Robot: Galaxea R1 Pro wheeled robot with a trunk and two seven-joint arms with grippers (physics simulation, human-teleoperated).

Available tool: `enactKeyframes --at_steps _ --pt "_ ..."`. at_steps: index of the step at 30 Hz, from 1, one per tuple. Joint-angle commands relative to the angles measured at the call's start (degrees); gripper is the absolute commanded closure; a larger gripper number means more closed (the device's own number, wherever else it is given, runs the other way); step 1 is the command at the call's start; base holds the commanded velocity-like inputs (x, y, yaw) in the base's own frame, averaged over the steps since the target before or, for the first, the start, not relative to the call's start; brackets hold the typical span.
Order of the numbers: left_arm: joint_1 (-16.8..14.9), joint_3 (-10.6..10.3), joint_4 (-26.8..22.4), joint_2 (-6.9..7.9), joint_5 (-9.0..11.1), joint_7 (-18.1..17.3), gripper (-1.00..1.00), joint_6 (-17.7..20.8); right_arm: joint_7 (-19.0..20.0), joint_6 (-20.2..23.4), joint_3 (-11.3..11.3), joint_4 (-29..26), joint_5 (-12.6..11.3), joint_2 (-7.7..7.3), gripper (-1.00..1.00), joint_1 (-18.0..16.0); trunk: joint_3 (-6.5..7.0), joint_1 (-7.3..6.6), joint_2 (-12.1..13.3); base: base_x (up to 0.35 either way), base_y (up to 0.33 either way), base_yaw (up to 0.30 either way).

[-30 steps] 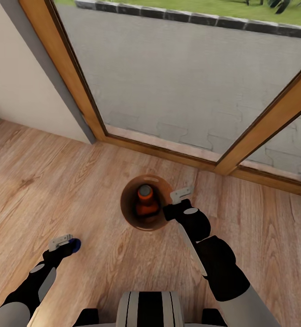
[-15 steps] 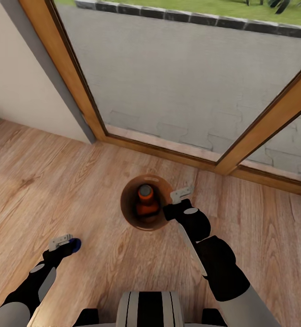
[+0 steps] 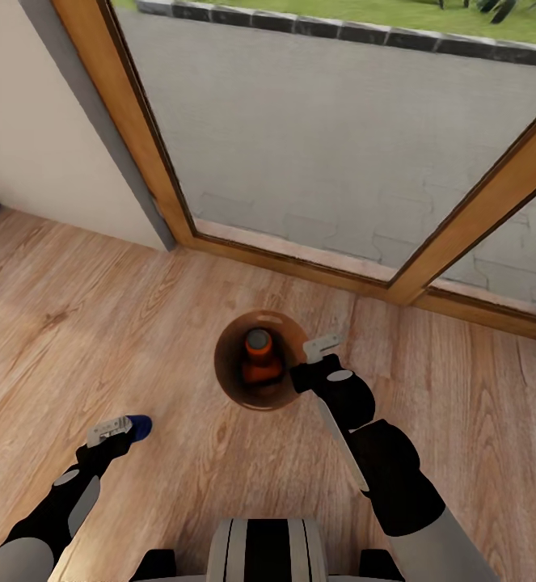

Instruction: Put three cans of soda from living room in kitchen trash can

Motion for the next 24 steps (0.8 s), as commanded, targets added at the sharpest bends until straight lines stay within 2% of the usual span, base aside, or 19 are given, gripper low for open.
enactKeyframes --at_steps 1,24 --pt "0.00 0.00 0.01 0.00 0.00 0.00 -1.00 0.00 0.00 -0.10 0.03 -0.01 -0.64 0.01 1.00 -0.02 0.00 -0.01 0.00 -0.009 0.007 0.000" --pt "0.01 0.00 -0.05 0.00 0.00 0.00 -1.00 0.00 0.02 -0.10 0.03 -0.03 -0.64 0.01 1.00 -0.02 0.00 -0.01 0.00 0.006 -0.013 0.000"
